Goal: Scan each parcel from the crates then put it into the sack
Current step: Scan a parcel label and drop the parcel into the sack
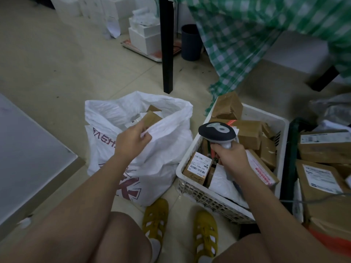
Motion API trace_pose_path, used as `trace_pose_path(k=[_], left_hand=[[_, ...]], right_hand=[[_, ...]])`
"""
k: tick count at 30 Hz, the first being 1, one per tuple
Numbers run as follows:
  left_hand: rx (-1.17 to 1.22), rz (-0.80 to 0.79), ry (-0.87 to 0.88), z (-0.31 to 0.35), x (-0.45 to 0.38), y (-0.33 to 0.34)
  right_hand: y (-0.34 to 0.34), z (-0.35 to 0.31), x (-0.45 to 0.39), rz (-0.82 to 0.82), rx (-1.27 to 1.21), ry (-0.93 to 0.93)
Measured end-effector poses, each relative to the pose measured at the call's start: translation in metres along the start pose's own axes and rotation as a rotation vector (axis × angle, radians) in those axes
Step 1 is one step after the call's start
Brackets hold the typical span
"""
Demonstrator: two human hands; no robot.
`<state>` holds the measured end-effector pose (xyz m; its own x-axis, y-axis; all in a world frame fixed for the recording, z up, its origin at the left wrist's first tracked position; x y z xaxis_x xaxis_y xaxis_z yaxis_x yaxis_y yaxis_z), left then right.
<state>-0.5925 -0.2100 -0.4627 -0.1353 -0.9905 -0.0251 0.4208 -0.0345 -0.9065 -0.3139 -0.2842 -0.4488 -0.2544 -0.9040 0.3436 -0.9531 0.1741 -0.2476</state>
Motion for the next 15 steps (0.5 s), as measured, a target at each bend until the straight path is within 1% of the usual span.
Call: trace_pose_path(k=[3, 6, 7, 8, 10, 11, 12, 13, 15], left_hand=[[-0.018, 0.046, 0.007, 0.006, 0.0, -0.008], [0.107, 0.213, 0.011, 0.004, 0.002, -0.016], [0.123, 0.202, 0.013, 0.001, 0.002, -0.015], [0.087, 0.079, 0.004, -0.001, 0.0, -0.008], [-0.057, -0.324, -0.013, -0.007, 0.002, 0.015], [-0.098, -0.473, -0.018, -0.011, 0.004, 0.025], [-0.106, -0.564, -0.028, -0.013, 0.005, 0.031], [-0.088, -0.606, -0.038, -0.014, 0.006, 0.033], [-0.068, -0.61, -0.073, -0.011, 0.005, 0.031]], right_hand=[[0.002, -0.003, 0.001, -0.012, 0.014, -0.015], [0.003, -0.004, 0.002, -0.019, 0.023, -0.01], [0.003, -0.004, 0.002, -0.019, 0.019, -0.008], [0.003, -0.004, 0.002, -0.017, 0.012, -0.006], [0.003, -0.003, 0.002, -0.012, 0.008, -0.003], [0.003, -0.003, 0.002, -0.01, 0.007, 0.001], [0.003, -0.002, 0.002, -0.009, 0.002, 0.005], [0.003, -0.002, 0.002, -0.008, -0.002, 0.01], [0.003, -0.002, 0.001, -0.006, -0.003, 0.011]])
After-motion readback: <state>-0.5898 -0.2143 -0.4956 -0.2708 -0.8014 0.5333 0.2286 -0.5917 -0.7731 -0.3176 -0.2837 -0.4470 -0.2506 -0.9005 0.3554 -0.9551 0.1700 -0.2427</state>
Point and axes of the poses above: each hand's wrist, its own x-axis away from the middle knuckle, its own y-axis out of the palm, z = x × y, the point moved 3 cm from there along -x, towards the middle knuckle, and after that the axes turned 9 degrees about -z, right-handed, at the moved point
